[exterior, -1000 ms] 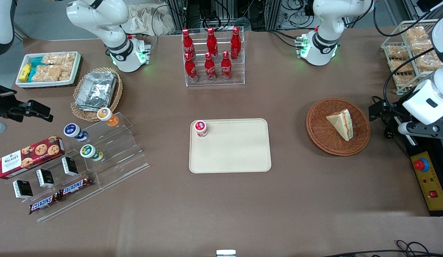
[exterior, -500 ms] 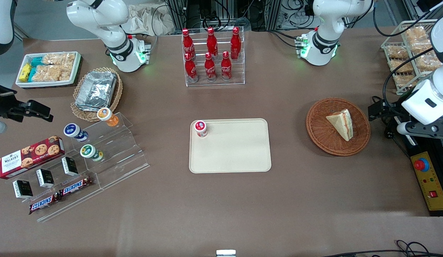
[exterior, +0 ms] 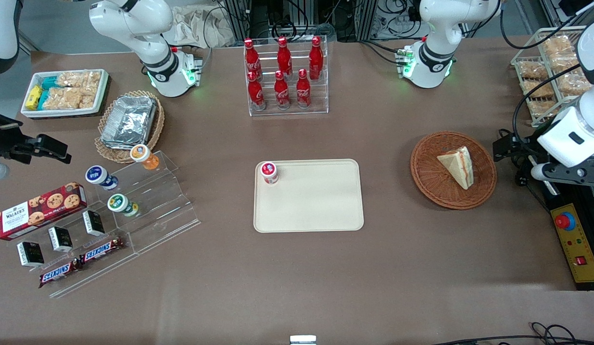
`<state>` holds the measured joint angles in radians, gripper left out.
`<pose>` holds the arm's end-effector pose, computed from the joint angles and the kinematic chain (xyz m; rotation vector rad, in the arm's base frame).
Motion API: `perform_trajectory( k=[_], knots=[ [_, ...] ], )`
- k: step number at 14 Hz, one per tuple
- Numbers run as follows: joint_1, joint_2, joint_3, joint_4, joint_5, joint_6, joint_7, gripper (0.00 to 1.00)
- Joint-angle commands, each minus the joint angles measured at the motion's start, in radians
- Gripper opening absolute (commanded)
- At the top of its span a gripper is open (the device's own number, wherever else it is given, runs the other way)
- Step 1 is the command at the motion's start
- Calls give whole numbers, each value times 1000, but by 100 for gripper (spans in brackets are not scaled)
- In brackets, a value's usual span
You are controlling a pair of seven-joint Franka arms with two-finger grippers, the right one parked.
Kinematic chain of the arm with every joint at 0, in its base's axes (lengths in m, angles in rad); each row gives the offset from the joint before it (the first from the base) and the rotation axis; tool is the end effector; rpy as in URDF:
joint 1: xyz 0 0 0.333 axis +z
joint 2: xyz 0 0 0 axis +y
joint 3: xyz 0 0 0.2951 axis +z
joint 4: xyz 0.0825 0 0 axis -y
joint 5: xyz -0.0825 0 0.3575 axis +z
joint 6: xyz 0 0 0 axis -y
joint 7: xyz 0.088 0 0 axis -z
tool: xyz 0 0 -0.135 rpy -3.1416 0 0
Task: Place sandwich from basket to tray
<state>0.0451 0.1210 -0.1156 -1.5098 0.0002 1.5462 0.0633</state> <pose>0.5543 -0.0358 0.5354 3.1184 -0.2085 -0.1311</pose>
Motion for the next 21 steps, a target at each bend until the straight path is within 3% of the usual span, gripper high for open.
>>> perform_trajectory(
  k=[1,5,12,15,21],
  knots=[
    [-7,-14,-3,-7,6,-32,-57,100],
    [-2,-73,1,-94,7,-9,-60,100],
    [1,-346,2,-574,-5,294,-151,100],
    [2,-374,5,-673,-9,362,-169,100],
    [4,-365,20,-794,-9,460,-380,100]
  ],
)
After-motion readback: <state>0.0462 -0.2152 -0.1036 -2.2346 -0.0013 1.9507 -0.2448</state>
